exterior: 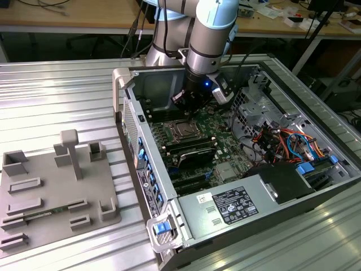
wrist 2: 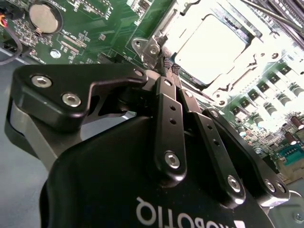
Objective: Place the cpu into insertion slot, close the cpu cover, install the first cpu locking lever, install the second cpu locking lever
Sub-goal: 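Install the second cpu locking lever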
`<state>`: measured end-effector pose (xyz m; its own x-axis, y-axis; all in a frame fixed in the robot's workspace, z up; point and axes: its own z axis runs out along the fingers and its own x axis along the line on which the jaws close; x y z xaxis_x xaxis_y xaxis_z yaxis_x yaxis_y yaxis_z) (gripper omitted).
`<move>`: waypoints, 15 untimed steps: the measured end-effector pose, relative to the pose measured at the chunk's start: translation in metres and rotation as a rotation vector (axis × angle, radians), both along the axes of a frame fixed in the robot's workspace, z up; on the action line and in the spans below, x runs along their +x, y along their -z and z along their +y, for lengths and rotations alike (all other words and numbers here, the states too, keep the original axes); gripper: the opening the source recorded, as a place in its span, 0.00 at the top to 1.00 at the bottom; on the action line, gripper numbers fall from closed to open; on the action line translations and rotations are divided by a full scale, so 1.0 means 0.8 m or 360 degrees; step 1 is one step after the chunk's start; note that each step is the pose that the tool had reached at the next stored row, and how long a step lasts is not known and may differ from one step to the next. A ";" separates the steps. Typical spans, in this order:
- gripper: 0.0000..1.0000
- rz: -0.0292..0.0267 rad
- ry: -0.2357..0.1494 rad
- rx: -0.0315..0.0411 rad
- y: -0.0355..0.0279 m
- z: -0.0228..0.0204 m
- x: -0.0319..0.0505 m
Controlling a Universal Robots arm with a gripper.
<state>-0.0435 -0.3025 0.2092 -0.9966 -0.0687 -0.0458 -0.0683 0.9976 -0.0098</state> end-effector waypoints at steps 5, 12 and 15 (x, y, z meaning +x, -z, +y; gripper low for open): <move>0.89 0.00004 0.0000 -0.0002 -0.0026 -0.0001 0.003; 0.89 0.00004 0.0000 -0.0005 -0.0112 -0.0046 0.003; 0.89 0.00009 0.0000 -0.0006 -0.0113 -0.0127 0.003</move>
<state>-0.0410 -0.3127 0.2182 -0.9966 -0.0689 -0.0450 -0.0683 0.9976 -0.0134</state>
